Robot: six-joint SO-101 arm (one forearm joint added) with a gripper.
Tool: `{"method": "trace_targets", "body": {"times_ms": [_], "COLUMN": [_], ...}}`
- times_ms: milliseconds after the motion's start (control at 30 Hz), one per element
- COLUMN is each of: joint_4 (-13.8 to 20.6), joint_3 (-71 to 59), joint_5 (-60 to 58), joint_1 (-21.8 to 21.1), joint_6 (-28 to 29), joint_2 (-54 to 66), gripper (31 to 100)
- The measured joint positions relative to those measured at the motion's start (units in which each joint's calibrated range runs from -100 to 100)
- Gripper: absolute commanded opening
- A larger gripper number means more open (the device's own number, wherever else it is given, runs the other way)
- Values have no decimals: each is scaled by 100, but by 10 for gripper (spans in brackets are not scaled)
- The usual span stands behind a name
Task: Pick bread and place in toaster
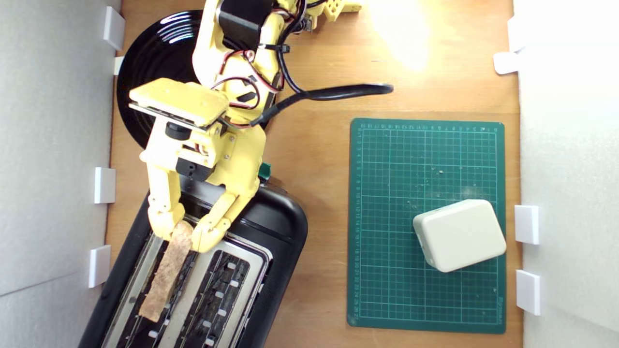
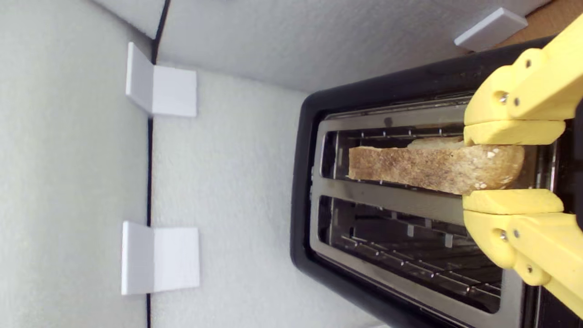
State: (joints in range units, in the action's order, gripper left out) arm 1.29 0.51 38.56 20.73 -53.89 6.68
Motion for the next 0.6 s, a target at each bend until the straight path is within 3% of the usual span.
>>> {"method": "trace_targets", "body": {"times_ms": [600], "joint_4": [9], "joint_3": [46], "joint_5": [0], "joint_1": [0], "joint_6": [-52], "joint_2": [-67], "gripper": [568]}}
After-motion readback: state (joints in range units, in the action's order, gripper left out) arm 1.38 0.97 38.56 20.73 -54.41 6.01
